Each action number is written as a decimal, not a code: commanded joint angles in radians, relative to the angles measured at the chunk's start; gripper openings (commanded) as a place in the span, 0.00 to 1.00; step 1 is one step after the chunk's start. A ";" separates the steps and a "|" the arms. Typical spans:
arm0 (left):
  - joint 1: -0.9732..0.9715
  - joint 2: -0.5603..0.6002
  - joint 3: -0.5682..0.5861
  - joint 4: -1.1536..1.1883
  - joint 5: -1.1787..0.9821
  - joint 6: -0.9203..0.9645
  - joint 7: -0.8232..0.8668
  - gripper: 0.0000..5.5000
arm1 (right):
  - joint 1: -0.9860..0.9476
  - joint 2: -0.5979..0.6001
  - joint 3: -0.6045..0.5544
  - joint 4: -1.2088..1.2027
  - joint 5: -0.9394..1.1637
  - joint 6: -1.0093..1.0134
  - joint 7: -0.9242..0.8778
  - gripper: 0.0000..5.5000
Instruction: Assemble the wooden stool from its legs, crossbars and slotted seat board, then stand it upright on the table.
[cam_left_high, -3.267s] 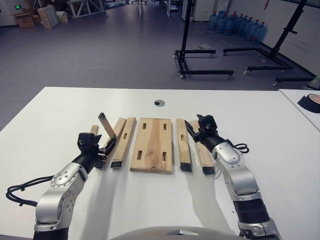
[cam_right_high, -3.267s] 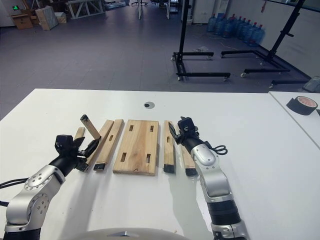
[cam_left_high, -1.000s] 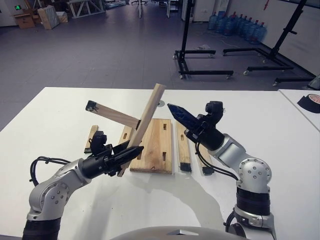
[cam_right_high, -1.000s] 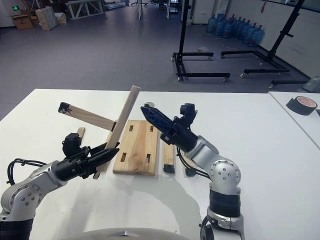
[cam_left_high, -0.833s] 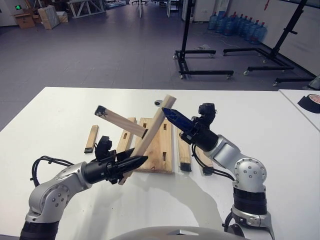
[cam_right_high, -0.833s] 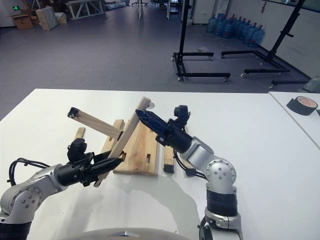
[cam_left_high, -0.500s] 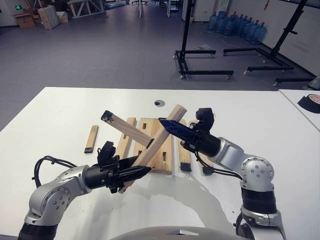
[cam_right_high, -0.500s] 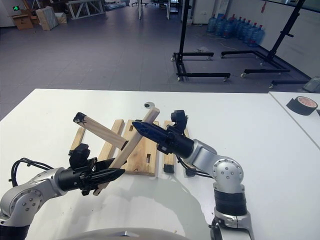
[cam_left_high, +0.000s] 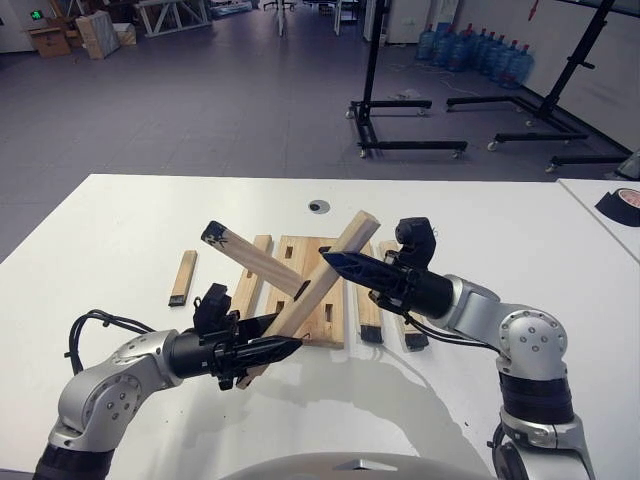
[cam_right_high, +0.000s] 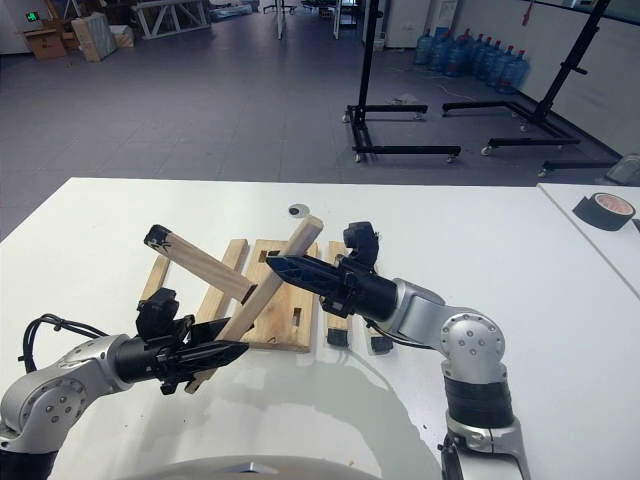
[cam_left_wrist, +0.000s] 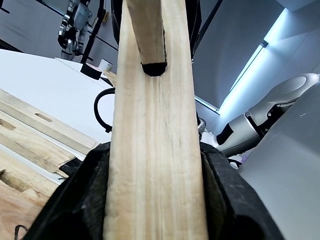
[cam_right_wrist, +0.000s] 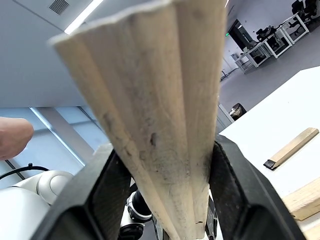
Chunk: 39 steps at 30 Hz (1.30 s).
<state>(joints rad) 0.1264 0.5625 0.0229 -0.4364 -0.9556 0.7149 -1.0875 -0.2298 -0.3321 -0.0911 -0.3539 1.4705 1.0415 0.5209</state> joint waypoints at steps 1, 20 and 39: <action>-0.029 -0.016 0.044 0.042 -0.027 0.029 0.088 0.47 | -0.004 -0.015 -0.036 -0.026 -0.004 -0.054 0.043 0.39; -0.116 -0.016 0.068 0.233 0.228 -0.090 0.250 0.85 | -0.317 -0.074 0.107 0.428 -0.907 -0.776 0.217 0.37; -0.120 -0.095 0.012 0.273 0.388 -0.189 0.314 0.85 | -0.296 -0.131 0.227 0.516 -1.134 -0.989 0.530 0.37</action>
<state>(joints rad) -0.0010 0.4719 0.0481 -0.1699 -0.5846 0.5363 -0.7810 -0.5302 -0.4495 0.1240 0.1750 0.3356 0.0218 1.0205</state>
